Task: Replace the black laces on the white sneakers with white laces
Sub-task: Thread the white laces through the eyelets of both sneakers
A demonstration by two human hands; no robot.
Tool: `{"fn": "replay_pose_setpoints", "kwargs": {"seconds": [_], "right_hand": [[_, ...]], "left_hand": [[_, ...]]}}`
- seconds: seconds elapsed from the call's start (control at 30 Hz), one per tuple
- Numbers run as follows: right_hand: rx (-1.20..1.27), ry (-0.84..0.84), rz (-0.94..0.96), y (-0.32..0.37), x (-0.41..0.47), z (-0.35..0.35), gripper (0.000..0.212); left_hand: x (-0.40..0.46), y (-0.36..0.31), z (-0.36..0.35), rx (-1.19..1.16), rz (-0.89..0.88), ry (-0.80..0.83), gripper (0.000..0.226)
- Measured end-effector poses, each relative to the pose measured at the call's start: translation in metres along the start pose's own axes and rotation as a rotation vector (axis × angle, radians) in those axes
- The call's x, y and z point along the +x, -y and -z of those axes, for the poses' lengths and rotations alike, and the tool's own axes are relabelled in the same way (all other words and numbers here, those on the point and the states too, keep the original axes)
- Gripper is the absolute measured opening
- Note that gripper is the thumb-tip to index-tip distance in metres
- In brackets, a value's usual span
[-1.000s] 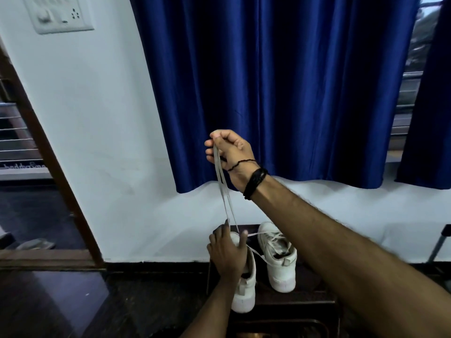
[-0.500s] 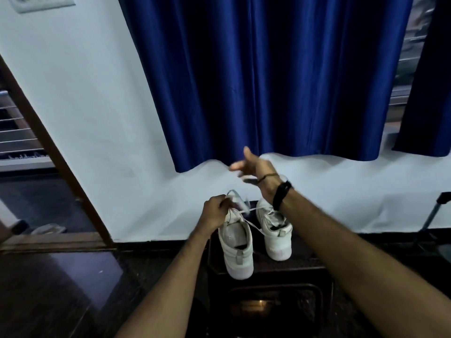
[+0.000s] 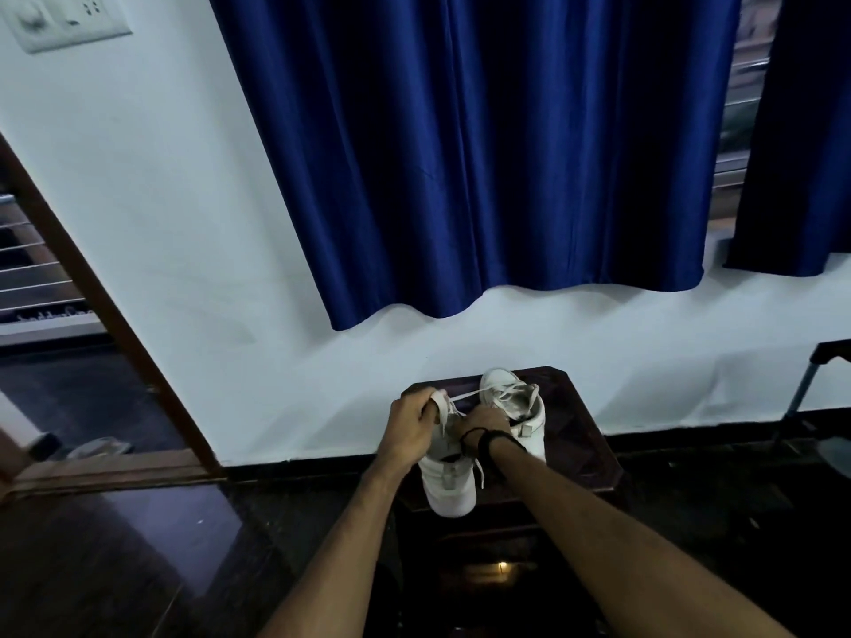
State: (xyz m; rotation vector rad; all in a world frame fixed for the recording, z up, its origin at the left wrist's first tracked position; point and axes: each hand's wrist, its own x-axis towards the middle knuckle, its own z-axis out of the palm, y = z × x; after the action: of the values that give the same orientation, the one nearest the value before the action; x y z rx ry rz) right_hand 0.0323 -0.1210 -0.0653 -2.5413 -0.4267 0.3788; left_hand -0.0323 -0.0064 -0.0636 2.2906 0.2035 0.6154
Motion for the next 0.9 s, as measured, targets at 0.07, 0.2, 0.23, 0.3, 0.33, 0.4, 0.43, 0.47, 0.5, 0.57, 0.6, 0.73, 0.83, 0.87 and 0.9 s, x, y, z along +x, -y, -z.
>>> {"fn": "replay_pose_setpoints", "kwargs": {"seconds": [0.07, 0.2, 0.23, 0.3, 0.33, 0.4, 0.43, 0.47, 0.5, 0.57, 0.6, 0.73, 0.83, 0.87, 0.9], "right_hand": [[-0.029, 0.018, -0.002, 0.0, 0.003, 0.002, 0.048], [-0.045, -0.035, 0.04, -0.003, 0.0, 0.0, 0.038], [-0.062, -0.089, 0.081, -0.003, -0.002, -0.001, 0.033], [-0.115, -0.22, 0.223, -0.004, -0.002, -0.001, 0.033], [-0.144, -0.235, 0.33, -0.004, -0.001, 0.001, 0.041], [-0.212, -0.108, 0.497, 0.001, -0.003, 0.009, 0.05], [-0.245, -0.043, 0.526, 0.003, -0.002, 0.011, 0.045], [-0.268, 0.001, 0.534, 0.004, -0.003, 0.012, 0.037], [-0.274, 0.02, 0.542, 0.005, -0.002, 0.01, 0.029], [-0.218, 0.031, 0.551, 0.0, -0.002, 0.005, 0.02], [-0.172, 0.027, 0.563, -0.003, 0.001, 0.002, 0.018], [-0.029, -0.041, 0.613, -0.008, -0.001, 0.0, 0.023], [-0.063, -0.072, 0.654, -0.012, -0.009, -0.011, 0.035], [-0.063, -0.106, 0.653, -0.014, -0.01, -0.015, 0.035], [-0.059, -0.133, 0.647, -0.016, -0.01, -0.017, 0.033]], "left_hand": [[-0.013, 0.0, -0.004, -0.027, -0.025, -0.047, 0.024], [-0.042, 0.015, -0.015, -0.079, -0.028, -0.136, 0.023], [-0.047, 0.018, -0.017, -0.099, -0.006, -0.158, 0.026], [-0.053, 0.02, -0.018, -0.143, 0.018, -0.182, 0.027], [-0.054, 0.017, -0.019, -0.16, 0.011, -0.183, 0.027], [-0.053, 0.013, -0.018, -0.18, -0.008, -0.183, 0.026], [-0.052, 0.013, -0.02, -0.19, -0.013, -0.188, 0.027], [-0.052, 0.013, -0.02, -0.193, -0.015, -0.198, 0.029], [-0.052, 0.014, -0.021, -0.191, -0.023, -0.208, 0.029], [-0.051, 0.014, -0.02, -0.165, -0.057, -0.222, 0.03], [-0.051, 0.016, -0.02, -0.143, -0.067, -0.232, 0.03], [-0.046, 0.029, -0.015, -0.305, 0.145, -0.31, 0.041], [-0.017, 0.04, -0.001, -0.39, 0.354, -0.313, 0.024], [-0.002, 0.04, 0.001, -0.363, 0.398, -0.255, 0.018], [0.013, 0.037, 0.002, -0.306, 0.411, -0.168, 0.016]]}}
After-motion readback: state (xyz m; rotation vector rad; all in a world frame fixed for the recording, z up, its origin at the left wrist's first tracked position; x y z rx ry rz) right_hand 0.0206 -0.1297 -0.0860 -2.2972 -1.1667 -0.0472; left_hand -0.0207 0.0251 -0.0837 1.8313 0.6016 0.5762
